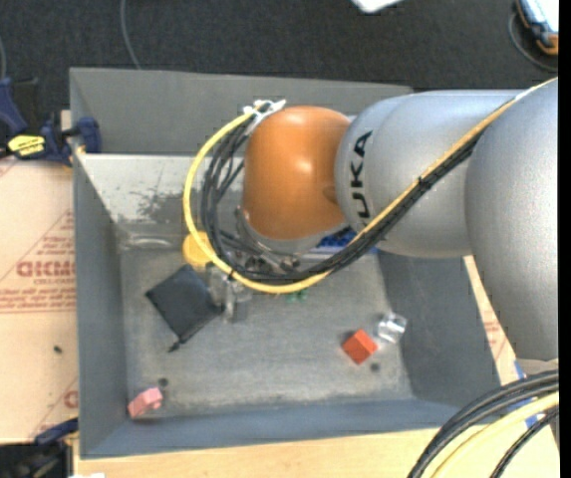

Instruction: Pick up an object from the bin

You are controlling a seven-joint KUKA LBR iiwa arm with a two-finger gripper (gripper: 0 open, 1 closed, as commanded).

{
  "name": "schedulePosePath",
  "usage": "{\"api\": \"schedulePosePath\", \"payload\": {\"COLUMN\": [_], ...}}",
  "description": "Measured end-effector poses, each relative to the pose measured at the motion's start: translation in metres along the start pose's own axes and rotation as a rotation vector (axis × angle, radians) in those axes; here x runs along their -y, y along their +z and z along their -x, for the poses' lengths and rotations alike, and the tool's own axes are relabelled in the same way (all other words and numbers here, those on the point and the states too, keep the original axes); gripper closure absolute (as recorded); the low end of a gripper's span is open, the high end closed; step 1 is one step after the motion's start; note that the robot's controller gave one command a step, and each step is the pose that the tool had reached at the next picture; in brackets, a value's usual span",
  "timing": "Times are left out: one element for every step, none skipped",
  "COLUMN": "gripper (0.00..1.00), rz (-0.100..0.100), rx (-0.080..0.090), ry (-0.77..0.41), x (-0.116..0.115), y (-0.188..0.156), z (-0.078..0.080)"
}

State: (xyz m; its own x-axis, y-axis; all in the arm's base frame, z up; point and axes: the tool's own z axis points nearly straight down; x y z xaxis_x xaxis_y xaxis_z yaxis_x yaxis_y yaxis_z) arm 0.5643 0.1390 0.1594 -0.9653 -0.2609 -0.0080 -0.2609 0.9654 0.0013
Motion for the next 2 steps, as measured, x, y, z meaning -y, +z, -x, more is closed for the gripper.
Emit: {"api": "schedulePosePath", "payload": {"gripper": [1.00, 1.00], "rz": [-0.002, -0.001], "rx": [0.019, 0.007], "ry": [-0.006, -0.013], "x": [0.016, 0.020], "y": [-0.029, -0.047], "z": [0.028, 0.015]}}
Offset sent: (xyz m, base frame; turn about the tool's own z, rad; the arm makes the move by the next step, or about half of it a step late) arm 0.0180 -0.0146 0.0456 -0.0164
